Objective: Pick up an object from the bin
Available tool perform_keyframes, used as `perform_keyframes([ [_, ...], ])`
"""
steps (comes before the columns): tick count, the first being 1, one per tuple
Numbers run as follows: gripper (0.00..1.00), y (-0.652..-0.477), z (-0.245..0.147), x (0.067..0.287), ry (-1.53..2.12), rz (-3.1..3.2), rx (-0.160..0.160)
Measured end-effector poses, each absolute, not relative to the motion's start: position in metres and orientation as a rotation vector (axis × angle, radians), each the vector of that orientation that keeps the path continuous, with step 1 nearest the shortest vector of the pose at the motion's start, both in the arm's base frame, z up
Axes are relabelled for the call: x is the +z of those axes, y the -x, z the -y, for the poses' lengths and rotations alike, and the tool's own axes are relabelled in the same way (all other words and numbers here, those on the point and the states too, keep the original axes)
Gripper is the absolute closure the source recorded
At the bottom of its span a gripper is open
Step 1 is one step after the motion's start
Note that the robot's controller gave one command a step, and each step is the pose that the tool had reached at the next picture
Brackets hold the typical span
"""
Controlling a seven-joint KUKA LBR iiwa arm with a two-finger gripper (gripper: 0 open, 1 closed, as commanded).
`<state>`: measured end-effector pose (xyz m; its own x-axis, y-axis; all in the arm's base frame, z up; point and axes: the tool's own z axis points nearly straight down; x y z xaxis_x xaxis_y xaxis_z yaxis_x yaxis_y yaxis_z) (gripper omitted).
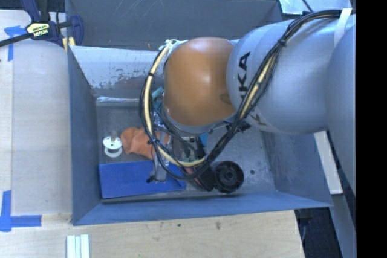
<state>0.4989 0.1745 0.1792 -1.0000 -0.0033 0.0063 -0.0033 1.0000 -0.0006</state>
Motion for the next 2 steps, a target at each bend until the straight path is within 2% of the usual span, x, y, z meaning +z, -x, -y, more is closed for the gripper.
perform_keyframes([
  [1, 0.0, -0.501, -0.174, 0.184, 0.001, 3.144, -0.002],
  [2, 0.0, -0.525, -0.168, 0.143, -0.073, 3.144, -0.001],
])
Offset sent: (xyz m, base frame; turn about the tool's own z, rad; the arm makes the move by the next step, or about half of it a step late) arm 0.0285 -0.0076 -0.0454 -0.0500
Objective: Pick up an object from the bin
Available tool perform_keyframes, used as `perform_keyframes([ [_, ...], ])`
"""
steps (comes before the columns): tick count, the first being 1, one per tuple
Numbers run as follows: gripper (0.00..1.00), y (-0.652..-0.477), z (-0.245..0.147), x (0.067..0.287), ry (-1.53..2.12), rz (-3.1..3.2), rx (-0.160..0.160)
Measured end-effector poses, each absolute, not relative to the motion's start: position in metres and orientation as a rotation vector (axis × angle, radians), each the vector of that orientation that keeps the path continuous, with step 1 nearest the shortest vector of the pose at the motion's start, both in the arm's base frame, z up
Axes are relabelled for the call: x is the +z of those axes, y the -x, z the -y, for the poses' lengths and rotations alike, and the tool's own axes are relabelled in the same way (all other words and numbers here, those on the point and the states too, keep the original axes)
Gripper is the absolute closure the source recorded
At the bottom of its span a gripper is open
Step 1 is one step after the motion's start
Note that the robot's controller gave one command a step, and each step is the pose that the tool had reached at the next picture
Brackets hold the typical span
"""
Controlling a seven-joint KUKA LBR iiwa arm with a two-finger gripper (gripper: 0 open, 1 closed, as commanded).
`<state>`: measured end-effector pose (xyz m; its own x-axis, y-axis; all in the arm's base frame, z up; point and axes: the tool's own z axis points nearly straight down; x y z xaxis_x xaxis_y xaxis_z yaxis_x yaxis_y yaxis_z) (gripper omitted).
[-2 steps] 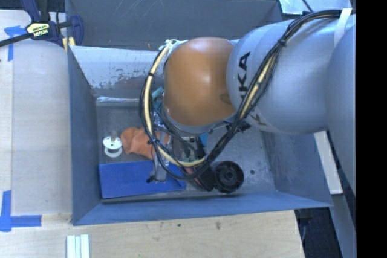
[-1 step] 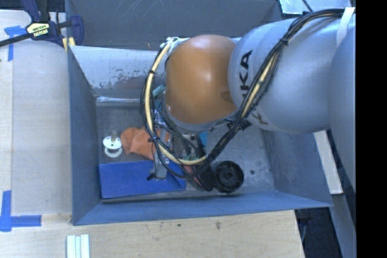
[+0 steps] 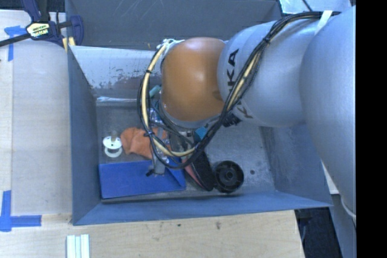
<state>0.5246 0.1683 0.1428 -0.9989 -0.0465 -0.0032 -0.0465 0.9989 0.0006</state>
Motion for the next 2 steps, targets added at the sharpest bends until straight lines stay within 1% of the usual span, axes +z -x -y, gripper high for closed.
perform_keyframes([
  [1, 0.0, -0.55, -0.153, 0.124, -0.003, -3.139, 0.001],
  [2, 1.0, -0.544, -0.147, 0.089, -0.034, -3.139, 0.002],
])
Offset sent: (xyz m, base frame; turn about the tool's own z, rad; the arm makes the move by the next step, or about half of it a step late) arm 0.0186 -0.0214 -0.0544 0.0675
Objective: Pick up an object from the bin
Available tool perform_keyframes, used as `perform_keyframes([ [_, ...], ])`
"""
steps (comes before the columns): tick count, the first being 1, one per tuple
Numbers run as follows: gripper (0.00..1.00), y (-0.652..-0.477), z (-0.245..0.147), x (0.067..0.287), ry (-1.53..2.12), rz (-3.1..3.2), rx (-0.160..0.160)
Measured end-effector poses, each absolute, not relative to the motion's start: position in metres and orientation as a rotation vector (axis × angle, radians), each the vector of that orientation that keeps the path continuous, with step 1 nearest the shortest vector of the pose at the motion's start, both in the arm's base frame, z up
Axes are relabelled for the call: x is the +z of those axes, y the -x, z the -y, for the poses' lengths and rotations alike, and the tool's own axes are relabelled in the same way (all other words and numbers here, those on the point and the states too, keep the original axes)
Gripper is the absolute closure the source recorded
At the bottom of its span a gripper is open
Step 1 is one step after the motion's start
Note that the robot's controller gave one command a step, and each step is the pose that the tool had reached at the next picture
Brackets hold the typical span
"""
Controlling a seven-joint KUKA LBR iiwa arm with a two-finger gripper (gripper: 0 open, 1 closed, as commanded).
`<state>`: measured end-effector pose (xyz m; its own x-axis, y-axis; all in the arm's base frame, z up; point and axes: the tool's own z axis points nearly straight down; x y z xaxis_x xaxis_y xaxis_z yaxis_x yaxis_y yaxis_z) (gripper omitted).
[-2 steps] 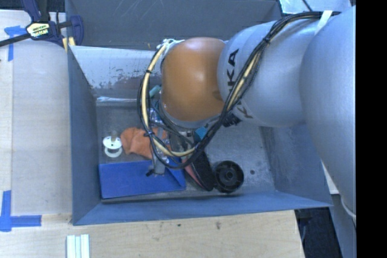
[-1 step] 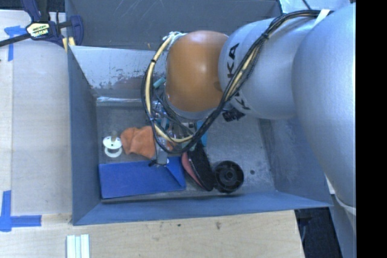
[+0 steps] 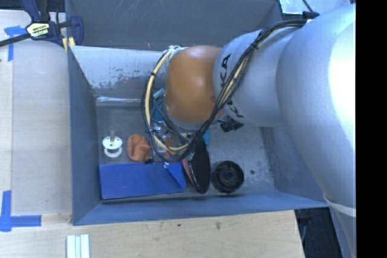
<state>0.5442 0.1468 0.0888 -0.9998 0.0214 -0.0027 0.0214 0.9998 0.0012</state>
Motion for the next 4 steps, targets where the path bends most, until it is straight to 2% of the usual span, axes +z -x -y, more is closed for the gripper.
perform_keyframes([
  [1, 1.0, -0.544, -0.147, 0.089, -0.035, -3.139, 0.002],
  [2, 1.0, -0.549, -0.149, 0.129, -0.033, -3.147, -0.002],
  [3, 1.0, -0.55, -0.149, 0.143, -0.035, -3.14, 0.001],
  [4, 1.0, -0.555, -0.175, 0.212, 0.178, -3.134, 0.001],
])
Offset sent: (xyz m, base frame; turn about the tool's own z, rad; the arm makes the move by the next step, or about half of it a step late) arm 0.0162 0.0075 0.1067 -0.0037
